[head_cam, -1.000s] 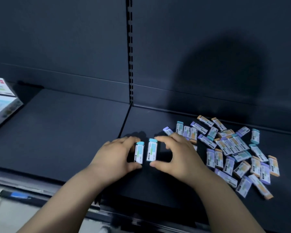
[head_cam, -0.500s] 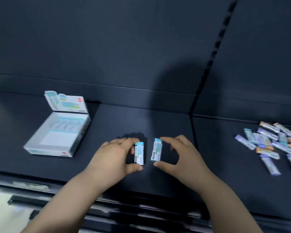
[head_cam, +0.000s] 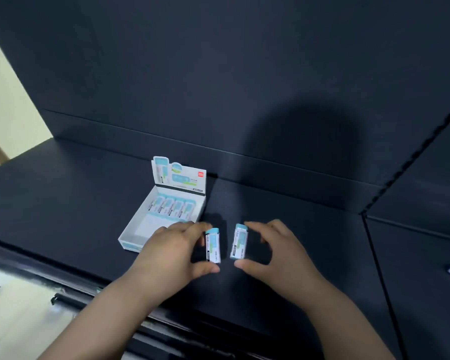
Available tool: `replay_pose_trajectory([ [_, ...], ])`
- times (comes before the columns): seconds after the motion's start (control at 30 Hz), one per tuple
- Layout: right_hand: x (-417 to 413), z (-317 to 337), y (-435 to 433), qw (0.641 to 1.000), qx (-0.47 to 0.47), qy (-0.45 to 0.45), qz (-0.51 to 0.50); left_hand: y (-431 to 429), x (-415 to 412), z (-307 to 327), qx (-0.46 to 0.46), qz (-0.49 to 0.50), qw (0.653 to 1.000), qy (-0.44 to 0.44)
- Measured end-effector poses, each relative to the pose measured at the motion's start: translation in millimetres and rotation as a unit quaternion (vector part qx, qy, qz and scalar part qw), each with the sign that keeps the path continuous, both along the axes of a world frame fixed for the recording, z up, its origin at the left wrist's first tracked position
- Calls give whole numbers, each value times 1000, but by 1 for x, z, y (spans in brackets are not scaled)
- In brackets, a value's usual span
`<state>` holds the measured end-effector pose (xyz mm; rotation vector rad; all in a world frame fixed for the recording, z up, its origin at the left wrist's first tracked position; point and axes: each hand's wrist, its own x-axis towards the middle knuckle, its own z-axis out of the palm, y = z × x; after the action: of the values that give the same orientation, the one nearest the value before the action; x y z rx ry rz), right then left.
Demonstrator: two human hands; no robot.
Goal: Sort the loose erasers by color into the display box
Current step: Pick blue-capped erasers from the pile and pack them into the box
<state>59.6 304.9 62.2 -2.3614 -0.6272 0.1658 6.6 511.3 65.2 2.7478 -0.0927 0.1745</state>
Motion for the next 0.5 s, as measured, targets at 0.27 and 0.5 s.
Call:
replay_pose_trajectory([
  [0.27,19,8,46,999,-42,-28,-14,58,11,14,22,1,1000,-3],
  [0.5,24,14,118,991,-108,-32,-68,130,29,-1,96,-76,992,-9],
])
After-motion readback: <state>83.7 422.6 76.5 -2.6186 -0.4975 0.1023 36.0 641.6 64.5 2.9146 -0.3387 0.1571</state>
